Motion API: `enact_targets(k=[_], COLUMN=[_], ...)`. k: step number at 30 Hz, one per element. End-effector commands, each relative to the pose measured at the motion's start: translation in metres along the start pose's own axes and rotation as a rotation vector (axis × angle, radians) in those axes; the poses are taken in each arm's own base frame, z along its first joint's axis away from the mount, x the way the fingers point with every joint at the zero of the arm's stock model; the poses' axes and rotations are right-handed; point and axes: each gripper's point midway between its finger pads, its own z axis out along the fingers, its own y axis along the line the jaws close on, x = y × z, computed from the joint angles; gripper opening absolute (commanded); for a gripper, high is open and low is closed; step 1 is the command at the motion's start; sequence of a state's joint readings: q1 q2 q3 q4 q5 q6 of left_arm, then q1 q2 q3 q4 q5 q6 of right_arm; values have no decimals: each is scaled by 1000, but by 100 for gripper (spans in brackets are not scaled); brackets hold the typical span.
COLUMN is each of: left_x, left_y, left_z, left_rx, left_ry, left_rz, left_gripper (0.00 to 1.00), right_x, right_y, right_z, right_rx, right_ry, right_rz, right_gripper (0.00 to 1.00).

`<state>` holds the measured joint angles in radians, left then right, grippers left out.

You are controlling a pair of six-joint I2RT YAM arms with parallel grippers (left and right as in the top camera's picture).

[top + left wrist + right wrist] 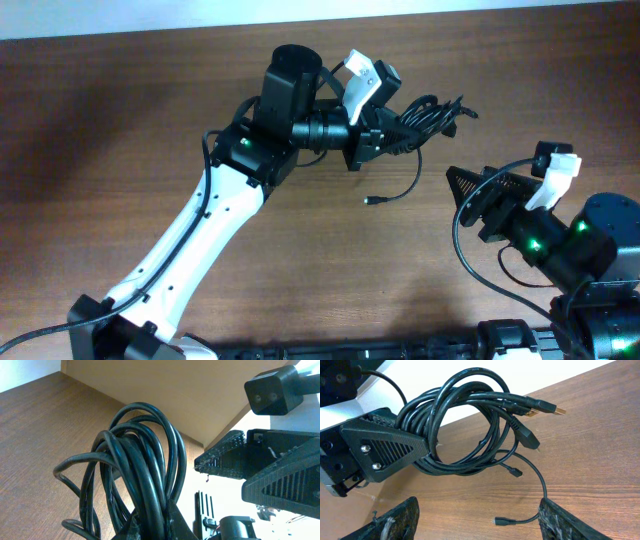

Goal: Untangle cables

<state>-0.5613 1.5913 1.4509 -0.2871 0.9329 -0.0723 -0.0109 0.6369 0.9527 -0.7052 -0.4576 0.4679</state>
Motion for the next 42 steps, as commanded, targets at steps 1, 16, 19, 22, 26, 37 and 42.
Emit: enact_targets(k=[1,16,19,22,26,37,42], left_x=[-18,-24,-22,-21,-21,-21,-22], left_y=[-13,-55,-59,-67,-76,-80,-84], left_z=[-10,16,17,16,14,15,14], left_rx=[-4,101,125,167,219,240,260], left_ry=[-39,-55,-51,-47,-47,-45,-52], left_rz=[64,163,164,168,180,184,199], left_gripper=[0,0,0,0,0,0,0], right_x=[-4,-25,-27,-29,-30,-35,-30], right_y=[4,32,29,26,24,25,16], right_z=[0,-3,-3,-2,-2,-1,14], right_rx=[-19,-155,-140,-121,-109,-115,-94], right_ry=[-11,-73,-83,-95,-103,-120,-68], right_rz=[17,77,77,79,80,71,99], right_gripper=[74,61,41,39,39,39,31])
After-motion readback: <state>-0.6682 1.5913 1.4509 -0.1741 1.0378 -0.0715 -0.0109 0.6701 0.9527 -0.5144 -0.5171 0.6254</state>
